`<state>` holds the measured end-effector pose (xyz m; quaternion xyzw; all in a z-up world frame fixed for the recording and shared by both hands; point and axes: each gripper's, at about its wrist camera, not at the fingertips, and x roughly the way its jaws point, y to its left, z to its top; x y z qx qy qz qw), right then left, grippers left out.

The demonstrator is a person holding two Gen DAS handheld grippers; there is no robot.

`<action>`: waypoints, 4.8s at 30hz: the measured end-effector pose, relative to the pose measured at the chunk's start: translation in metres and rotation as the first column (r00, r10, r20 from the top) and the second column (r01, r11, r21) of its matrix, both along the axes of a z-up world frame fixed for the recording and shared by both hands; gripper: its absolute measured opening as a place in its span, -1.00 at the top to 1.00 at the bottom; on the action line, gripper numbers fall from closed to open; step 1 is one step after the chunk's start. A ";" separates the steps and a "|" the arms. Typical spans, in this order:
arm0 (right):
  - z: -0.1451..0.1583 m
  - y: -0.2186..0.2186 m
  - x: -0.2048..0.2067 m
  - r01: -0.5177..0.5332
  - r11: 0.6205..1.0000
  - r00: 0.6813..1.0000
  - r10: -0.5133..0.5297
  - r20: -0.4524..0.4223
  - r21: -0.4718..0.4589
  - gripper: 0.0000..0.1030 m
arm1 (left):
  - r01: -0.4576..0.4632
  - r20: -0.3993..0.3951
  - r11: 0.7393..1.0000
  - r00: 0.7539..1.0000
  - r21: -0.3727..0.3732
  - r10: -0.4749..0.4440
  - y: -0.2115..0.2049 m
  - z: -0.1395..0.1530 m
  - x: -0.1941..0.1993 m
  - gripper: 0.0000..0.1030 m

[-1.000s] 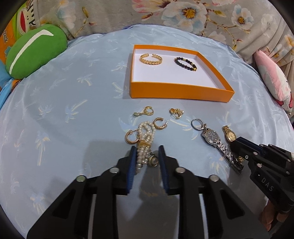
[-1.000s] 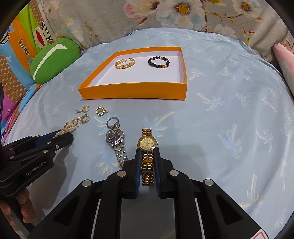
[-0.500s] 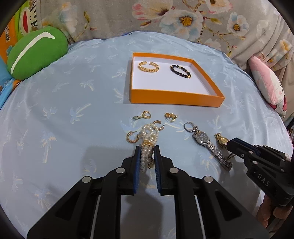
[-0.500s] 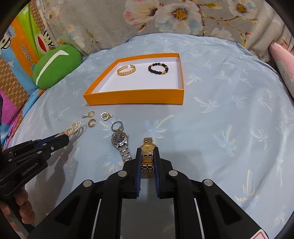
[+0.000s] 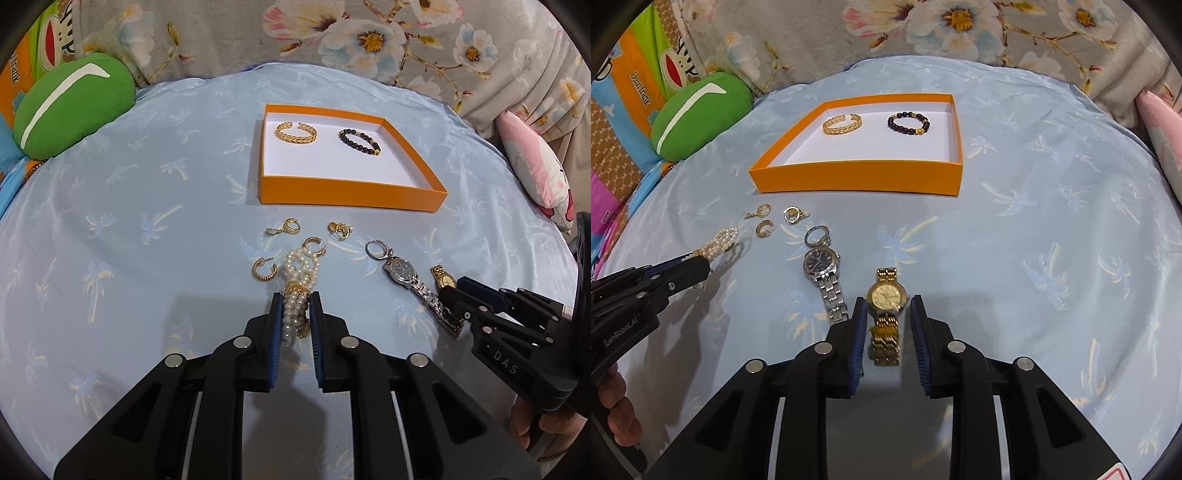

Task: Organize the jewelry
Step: 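Carry the pearl bracelet with the left tool into the box while the right tool places the gold watch, then close the right tool on the silver watch band while the left tool withdraws, then lift the silver watch toward the box with the right tool while the left tool grasps a gold hoop earring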

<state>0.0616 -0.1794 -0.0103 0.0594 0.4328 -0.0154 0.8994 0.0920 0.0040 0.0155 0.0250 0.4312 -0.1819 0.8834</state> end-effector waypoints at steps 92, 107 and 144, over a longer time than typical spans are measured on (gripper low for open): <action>0.055 -0.046 0.126 0.049 0.999 0.986 -0.048 0.162 -0.001 0.46 | -0.047 0.124 0.999 0.991 0.025 0.043 -0.041 0.030 0.144 0.45; 0.027 0.008 0.026 -0.029 0.999 0.996 0.028 0.087 0.014 0.38 | -0.091 0.039 0.995 0.995 0.044 0.089 0.002 0.004 0.064 0.41; 0.001 0.037 0.033 -0.067 0.997 0.997 0.068 0.023 -0.034 0.39 | -0.102 0.032 0.992 0.994 0.076 0.100 0.015 -0.021 0.027 -0.08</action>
